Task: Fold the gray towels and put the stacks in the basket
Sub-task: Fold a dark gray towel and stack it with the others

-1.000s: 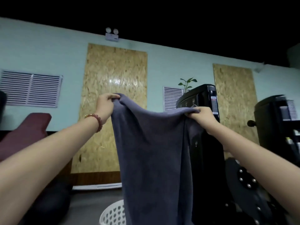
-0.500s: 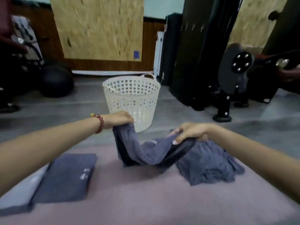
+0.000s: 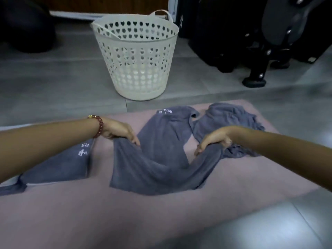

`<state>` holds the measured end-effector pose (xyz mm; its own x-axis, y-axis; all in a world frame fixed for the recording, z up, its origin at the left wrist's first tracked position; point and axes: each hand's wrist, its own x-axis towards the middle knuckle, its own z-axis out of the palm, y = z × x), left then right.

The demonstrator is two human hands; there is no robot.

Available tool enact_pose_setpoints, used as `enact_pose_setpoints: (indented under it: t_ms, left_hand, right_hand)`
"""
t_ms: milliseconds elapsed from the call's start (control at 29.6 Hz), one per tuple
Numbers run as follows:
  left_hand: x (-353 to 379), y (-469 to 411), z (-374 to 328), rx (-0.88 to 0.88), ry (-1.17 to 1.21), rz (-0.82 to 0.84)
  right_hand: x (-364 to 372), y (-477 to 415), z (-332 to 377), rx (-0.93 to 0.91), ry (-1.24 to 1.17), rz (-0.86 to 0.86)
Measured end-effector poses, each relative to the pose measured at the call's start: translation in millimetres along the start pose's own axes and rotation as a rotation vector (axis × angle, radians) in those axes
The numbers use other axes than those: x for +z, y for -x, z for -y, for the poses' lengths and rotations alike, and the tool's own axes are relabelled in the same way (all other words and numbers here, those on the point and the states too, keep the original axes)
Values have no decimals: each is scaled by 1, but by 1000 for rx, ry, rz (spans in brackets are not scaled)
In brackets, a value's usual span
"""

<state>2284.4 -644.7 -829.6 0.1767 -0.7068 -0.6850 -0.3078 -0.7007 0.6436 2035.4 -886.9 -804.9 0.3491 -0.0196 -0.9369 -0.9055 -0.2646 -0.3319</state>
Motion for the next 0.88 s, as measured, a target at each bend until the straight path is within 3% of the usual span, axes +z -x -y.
enact_pose_setpoints:
  t_ms: [68,135,169,237,304,440,541,676,744,812,879]
  left_hand:
    - [-20,-18,-19,97,88,-257]
    - [-52,-44,-34,250,159,-588]
    - [-65,-58,-38,302,194,-687]
    - [-78,-84,-31,326,265,-716]
    - [-63,-106,-13,235,281,-701]
    - [17,-134,58,-102,6,-608]
    - [64,-132,97,-224,-36,-799]
    - [91,-110,121,-373,18,-968]
    - [96,-100,131,-299,23,-883]
    - [98,-92,130,-118,145,-818]
    - [97,-81,123,63,186,-895]
  right_hand:
    - [-29,-4,16,-139,-83,-244]
    - [-63,-11,37,-335,-169,-602]
    - [-81,-19,45,-418,-202,-755]
    - [-99,-32,54,-471,-185,-956]
    - [-109,-60,50,-385,-117,-986]
    - [-63,-124,10,-198,-307,-788]
    - [-5,-151,-27,-164,-274,-734]
    - [54,-168,-58,-154,-159,-819]
    - [74,-165,-58,-186,-208,-826]
    - [84,-162,-56,-210,-172,-856]
    - [88,-161,-50,-265,-150,-963]
